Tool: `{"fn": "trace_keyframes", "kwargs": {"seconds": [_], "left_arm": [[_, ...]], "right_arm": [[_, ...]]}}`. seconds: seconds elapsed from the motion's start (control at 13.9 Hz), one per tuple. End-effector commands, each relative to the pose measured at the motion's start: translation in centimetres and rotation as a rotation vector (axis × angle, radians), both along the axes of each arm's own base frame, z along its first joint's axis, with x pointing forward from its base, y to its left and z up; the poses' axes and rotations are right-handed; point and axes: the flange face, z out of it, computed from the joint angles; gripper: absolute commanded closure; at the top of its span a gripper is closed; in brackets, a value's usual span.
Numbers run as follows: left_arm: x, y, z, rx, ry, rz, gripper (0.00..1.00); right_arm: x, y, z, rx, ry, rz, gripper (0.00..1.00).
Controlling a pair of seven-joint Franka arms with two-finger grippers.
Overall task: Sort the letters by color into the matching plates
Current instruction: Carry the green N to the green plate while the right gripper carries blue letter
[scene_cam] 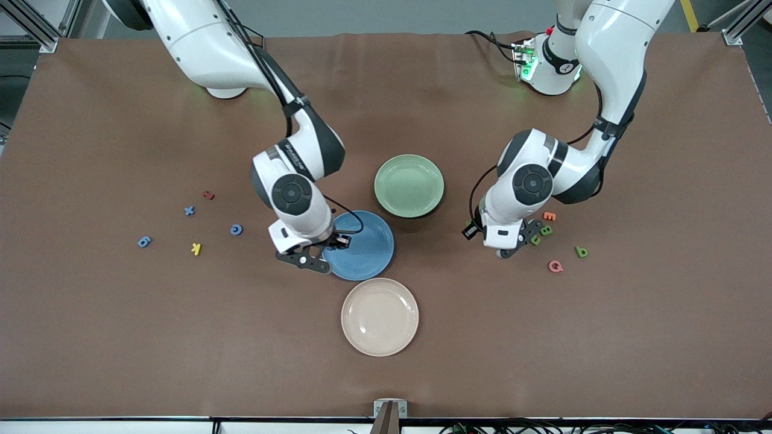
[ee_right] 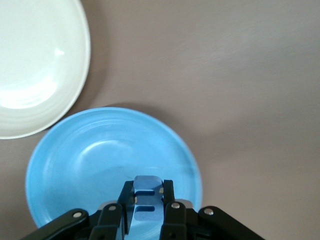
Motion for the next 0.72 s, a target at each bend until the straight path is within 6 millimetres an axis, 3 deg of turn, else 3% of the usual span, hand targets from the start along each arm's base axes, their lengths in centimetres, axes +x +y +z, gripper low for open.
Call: {"fn": "trace_keyframes", "kwargs": {"seconds": [0.0, 0.29, 0.36, 0.43, 0.5, 0.57, 0.65], "left_arm": [[-2.2, -0.8, 0.7, 0.016, 0.004, 0.026, 1.00], [-6.1, -4.0, -1.2, 0.014, 0.032, 0.092, 1.00], [-6.9, -4.3, -1.8, 0.014, 0.037, 0.107, 1.00], [-7.5, -4.8, -2.0, 0.011, 0.038, 0.113, 1.00], [-8.1, -5.8, -2.0, -0.002, 0.035, 0.124, 1.00], [-8.5, -6.7, -2.1, -0.018, 0.031, 0.158, 1.00], [-9.0, -7.5, -2.3, -0.031, 0.033, 0.191, 1.00]], "right_arm": [[-0.1, 2.8, -2.3, 0.023, -0.038, -0.020, 0.87], [-0.6, 3.4, -3.5, 0.024, -0.034, -0.014, 0.86], [-0.8, 3.8, -3.5, 0.025, -0.033, -0.009, 0.79], [-0.9, 3.8, -3.3, 0.024, -0.032, -0.006, 0.49], [-0.9, 3.7, -3.1, 0.021, -0.029, -0.006, 0.07], [-0.9, 3.7, -2.7, 0.022, -0.031, -0.006, 0.00], [-0.9, 3.6, -1.8, 0.024, -0.034, 0.000, 0.00]]}}
